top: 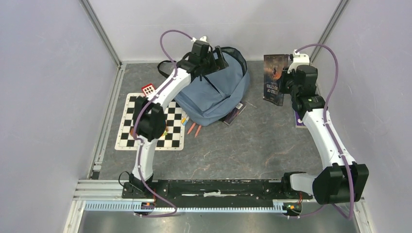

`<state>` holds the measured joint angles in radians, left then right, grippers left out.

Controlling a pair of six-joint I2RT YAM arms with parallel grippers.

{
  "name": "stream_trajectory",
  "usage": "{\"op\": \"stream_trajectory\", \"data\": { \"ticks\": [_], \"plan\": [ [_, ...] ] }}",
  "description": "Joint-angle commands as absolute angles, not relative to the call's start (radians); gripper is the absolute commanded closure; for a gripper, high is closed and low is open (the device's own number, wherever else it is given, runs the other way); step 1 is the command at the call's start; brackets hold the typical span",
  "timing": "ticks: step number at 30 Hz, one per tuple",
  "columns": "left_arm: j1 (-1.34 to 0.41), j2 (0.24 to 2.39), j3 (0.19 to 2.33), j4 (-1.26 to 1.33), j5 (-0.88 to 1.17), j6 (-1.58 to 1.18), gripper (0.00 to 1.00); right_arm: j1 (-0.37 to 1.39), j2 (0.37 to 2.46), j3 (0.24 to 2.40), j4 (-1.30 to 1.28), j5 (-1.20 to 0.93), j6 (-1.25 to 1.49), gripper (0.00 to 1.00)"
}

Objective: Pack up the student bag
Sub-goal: Adjust the student bag at the center of the board.

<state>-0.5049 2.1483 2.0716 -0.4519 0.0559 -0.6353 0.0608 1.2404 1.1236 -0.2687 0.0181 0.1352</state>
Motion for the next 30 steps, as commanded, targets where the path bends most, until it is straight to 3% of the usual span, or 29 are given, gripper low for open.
{"op": "stream_trajectory", "data": {
  "ticks": [1,8,22,30],
  "plan": [
    [-0.499,2.258,2.142,-0.256,0.049,-0.847,0.06,0.067,1.169,1.116,-0.065,0.002,0.162,1.00],
    [-0.540,2.443,2.341,-0.255,0.065,-0.898,0.06,0.067,1.162,1.093,-0.064,0.003,0.151,1.00],
    [-0.584,2.560,2.384,-0.220,0.084,-0.966,0.05,0.067,1.146,1.070,-0.061,0.002,0.144,1.00],
    [-0.591,2.615,2.409,-0.288,0.093,-0.983,0.12,0.066,1.125,1.053,-0.060,0.008,0.140,1.00]
  ]
}}
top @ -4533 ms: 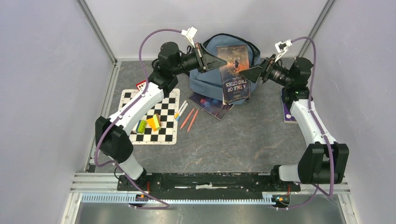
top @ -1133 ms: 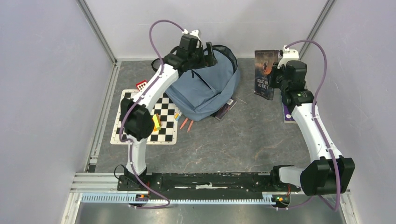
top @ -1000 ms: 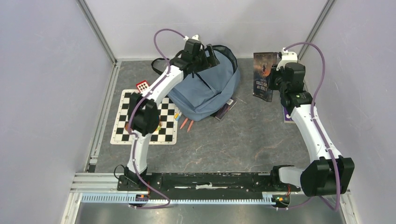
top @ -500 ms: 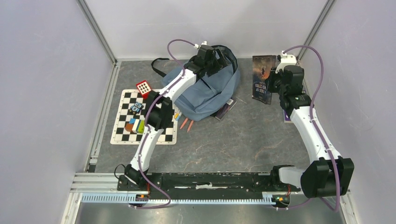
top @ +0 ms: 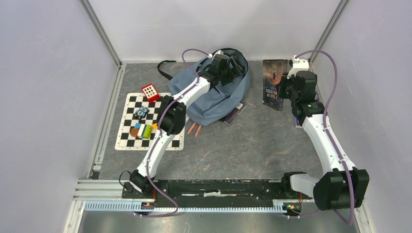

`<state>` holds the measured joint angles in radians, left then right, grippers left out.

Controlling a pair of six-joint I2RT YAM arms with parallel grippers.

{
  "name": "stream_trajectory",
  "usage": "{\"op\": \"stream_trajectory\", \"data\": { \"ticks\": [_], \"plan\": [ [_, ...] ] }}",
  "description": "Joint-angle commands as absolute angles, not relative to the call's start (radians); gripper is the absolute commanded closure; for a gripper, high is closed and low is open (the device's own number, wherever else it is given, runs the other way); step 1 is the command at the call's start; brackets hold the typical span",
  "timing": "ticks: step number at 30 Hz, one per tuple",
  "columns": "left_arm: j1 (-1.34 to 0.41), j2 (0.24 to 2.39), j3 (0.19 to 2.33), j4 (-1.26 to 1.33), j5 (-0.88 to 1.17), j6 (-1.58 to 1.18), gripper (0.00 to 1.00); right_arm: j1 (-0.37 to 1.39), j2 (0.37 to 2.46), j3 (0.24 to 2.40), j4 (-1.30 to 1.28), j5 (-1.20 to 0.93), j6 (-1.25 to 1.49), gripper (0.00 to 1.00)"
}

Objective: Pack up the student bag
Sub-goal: Adjust the student bag at the center of the board.

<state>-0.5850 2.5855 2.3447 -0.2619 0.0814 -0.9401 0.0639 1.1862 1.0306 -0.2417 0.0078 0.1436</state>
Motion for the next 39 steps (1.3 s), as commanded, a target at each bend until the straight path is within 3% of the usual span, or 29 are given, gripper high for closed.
{"op": "stream_trajectory", "data": {
  "ticks": [1,8,15,25,30,34,39],
  "plan": [
    [-0.592,2.628,2.428,-0.299,0.102,-0.979,0.11,0.067,1.124,1.052,-0.060,0.007,0.140,1.00],
    [-0.616,2.657,2.451,-0.353,0.137,-0.900,0.05,0.067,1.128,1.052,-0.060,0.003,0.140,1.00],
    [-0.675,2.599,2.393,-0.423,0.239,-0.669,0.07,0.068,1.123,1.043,-0.060,0.008,0.140,1.00],
    [-0.715,2.144,1.827,-0.390,0.301,-0.209,0.08,0.068,1.124,1.020,-0.052,0.015,0.147,1.00],
    [-0.747,1.952,1.602,-0.379,0.268,-0.153,0.06,0.067,1.125,1.033,-0.046,0.017,0.149,1.00],
    [-0.757,1.915,1.594,-0.370,0.221,-0.204,0.04,0.067,1.113,1.039,-0.047,0.036,0.141,1.00],
    [-0.758,2.015,1.762,-0.374,0.141,-0.244,0.03,0.067,1.102,1.044,-0.059,0.042,0.136,1.00]
  ]
}}
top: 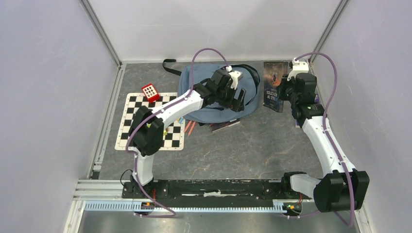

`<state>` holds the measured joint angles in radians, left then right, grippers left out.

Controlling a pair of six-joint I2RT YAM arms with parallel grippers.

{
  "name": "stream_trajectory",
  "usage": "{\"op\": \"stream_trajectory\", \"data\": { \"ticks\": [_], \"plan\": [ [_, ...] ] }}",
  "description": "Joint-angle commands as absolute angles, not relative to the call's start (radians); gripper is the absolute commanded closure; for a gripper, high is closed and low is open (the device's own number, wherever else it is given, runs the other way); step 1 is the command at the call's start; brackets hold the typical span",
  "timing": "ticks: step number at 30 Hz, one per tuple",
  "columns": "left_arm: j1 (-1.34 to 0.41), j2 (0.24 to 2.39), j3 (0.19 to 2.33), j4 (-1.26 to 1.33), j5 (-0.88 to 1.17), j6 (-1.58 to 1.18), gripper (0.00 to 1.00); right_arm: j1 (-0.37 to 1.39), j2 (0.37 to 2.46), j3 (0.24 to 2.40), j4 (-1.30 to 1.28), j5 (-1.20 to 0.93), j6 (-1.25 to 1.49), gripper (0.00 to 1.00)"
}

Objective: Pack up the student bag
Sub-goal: Adjust the student bag at the center of the board.

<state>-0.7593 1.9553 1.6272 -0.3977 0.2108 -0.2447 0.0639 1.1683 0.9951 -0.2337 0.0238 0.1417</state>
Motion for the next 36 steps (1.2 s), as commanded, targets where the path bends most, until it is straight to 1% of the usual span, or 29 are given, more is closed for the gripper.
{"op": "stream_trajectory", "data": {
  "ticks": [1,3,7,9,13,18,24,26,27,28,29,31,32,35,36],
  "plan": [
    [-0.758,2.044,1.806,-0.386,0.109,-0.260,0.03,0.067,1.099,1.043,-0.064,0.042,0.137,1.00],
    [-0.758,2.112,1.895,-0.397,0.067,-0.280,0.03,0.067,1.089,1.037,-0.071,0.041,0.143,1.00],
    [-0.758,2.217,1.991,-0.390,0.141,-0.264,0.03,0.067,1.060,1.015,-0.081,0.043,0.149,1.00],
    [-0.759,2.243,2.000,-0.423,0.177,-0.259,0.03,0.067,1.052,1.010,-0.091,0.052,0.149,1.00],
    [-0.768,2.265,1.979,-0.479,0.155,-0.235,0.02,0.067,1.039,0.995,-0.092,0.065,0.151,1.00],
    [-0.787,2.356,2.085,-0.561,0.146,-0.228,0.02,0.067,1.041,0.985,-0.084,0.048,0.164,1.00],
    [-0.820,2.372,2.084,-0.564,0.142,-0.219,0.00,0.067,1.025,0.964,-0.082,0.043,0.170,1.00],
    [-0.822,2.380,2.079,-0.574,0.112,-0.213,0.00,0.067,1.017,0.955,-0.083,0.044,0.173,1.00],
    [-0.822,2.390,2.083,-0.587,0.095,-0.211,0.02,0.068,1.013,0.952,-0.084,0.045,0.175,1.00],
    [-0.822,2.399,2.090,-0.602,0.083,-0.209,0.08,0.067,1.009,0.948,-0.085,0.044,0.175,1.00],
    [-0.822,2.409,2.101,-0.621,0.069,-0.212,0.21,0.068,1.005,0.947,-0.087,0.044,0.174,1.00],
    [-0.822,2.411,2.112,-0.632,0.053,-0.224,0.40,0.067,0.996,0.940,-0.090,0.047,0.173,1.00],
    [-0.824,2.409,2.114,-0.632,0.045,-0.225,0.48,0.067,0.992,0.937,-0.093,0.050,0.170,1.00],
    [-0.824,2.391,2.134,-0.644,0.005,-0.233,0.79,0.066,0.979,0.939,-0.105,0.060,0.163,1.00],
    [-0.824,2.380,2.139,-0.646,0.003,-0.236,0.86,0.067,0.975,0.940,-0.108,0.060,0.162,1.00]
  ]
}}
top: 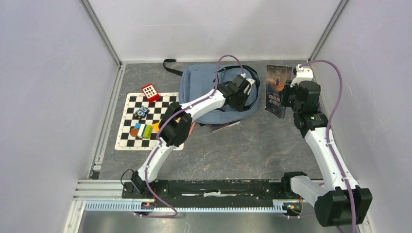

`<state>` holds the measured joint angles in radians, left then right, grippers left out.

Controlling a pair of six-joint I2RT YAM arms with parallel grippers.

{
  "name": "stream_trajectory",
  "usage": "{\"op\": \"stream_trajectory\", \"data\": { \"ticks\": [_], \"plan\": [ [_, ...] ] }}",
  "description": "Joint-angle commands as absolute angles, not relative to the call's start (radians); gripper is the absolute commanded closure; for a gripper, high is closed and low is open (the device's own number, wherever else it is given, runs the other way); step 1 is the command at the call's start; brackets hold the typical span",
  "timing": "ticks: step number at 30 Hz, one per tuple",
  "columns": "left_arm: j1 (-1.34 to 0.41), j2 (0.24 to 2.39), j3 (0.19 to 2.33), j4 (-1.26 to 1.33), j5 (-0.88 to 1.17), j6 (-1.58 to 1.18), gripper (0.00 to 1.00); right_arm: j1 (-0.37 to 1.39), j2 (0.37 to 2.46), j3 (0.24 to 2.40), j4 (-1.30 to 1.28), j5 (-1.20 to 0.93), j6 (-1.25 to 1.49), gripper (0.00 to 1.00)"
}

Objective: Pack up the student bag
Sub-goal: Adjust the student bag at the center of the board, then place the book in the student bag.

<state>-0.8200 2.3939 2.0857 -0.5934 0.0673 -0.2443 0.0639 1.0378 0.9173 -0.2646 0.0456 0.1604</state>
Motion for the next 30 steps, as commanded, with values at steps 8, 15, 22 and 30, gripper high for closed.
{"op": "stream_trajectory", "data": {
  "ticks": [8,15,22,30],
  "plan": [
    [-0.821,2.123,2.032,-0.529,-0.159,-0.276,0.98,0.067,0.969,0.969,-0.132,0.061,0.143,1.00],
    [-0.783,2.037,1.911,-0.408,-0.088,-0.331,0.98,0.067,1.002,0.997,-0.133,0.038,0.136,1.00],
    [-0.726,1.924,1.788,-0.315,-0.117,-0.517,0.98,0.067,0.992,1.032,-0.129,0.018,0.199,1.00],
    [-0.619,1.751,1.514,-0.099,-0.005,-0.709,0.98,0.068,1.010,1.038,0.050,-0.124,0.516,1.00]
  ]
}}
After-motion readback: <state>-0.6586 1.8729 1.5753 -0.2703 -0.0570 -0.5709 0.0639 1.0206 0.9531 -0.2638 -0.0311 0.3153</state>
